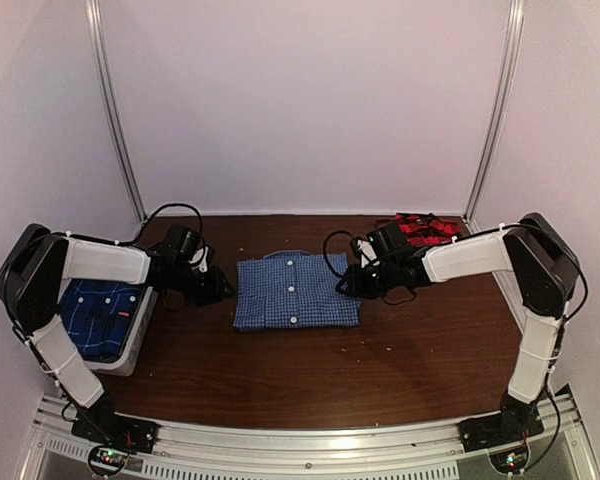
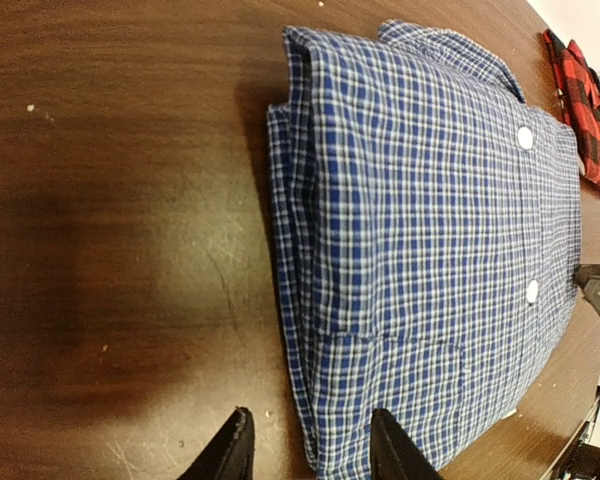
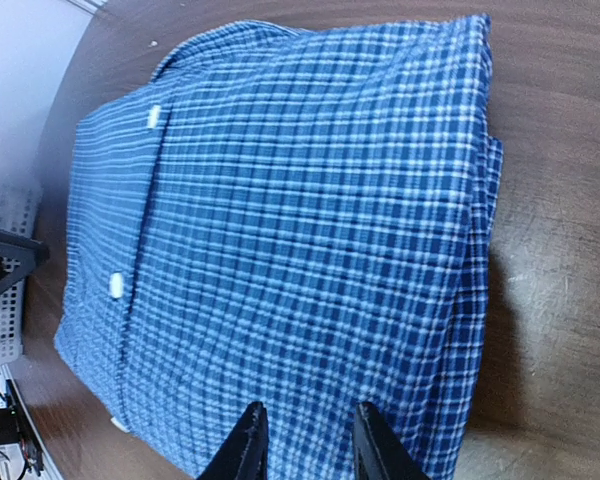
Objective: Fold and stack the long sleeve shirts
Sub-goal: Move the square-folded shirt to the center of the board.
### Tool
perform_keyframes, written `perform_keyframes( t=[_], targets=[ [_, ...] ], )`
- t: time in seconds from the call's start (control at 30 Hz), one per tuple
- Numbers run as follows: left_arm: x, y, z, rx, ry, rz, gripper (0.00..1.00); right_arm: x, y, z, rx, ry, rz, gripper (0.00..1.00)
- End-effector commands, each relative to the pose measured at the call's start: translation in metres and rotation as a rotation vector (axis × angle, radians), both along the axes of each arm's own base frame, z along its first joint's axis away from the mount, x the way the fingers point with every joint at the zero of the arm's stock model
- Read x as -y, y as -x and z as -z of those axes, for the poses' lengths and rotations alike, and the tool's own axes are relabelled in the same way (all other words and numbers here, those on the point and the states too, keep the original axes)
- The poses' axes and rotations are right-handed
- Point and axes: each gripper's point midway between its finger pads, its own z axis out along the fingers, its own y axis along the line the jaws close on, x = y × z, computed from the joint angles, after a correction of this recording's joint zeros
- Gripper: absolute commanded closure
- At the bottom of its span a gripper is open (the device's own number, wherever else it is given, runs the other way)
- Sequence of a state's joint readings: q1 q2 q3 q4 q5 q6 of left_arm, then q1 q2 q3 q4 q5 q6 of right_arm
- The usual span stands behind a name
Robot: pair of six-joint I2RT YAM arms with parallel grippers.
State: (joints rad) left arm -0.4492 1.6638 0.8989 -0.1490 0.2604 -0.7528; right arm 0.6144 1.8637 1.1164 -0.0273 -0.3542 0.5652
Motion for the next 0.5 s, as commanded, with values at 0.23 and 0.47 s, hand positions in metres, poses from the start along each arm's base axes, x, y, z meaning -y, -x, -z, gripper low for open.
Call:
perform_keyframes(
  t=[0.23, 0.47],
  targets=[
    [0.019, -0.031, 0.017, 0.001, 0.040, 0.052, 0.57, 0.018, 0.002, 0.052, -0.086, 0.060, 0.016, 0.71],
    [0.021, -0.032, 0.034, -0.041, 0.046, 0.042, 0.57, 0.023, 0.007, 0.050, -0.085, 0.062, 0.023, 0.72]
  ],
)
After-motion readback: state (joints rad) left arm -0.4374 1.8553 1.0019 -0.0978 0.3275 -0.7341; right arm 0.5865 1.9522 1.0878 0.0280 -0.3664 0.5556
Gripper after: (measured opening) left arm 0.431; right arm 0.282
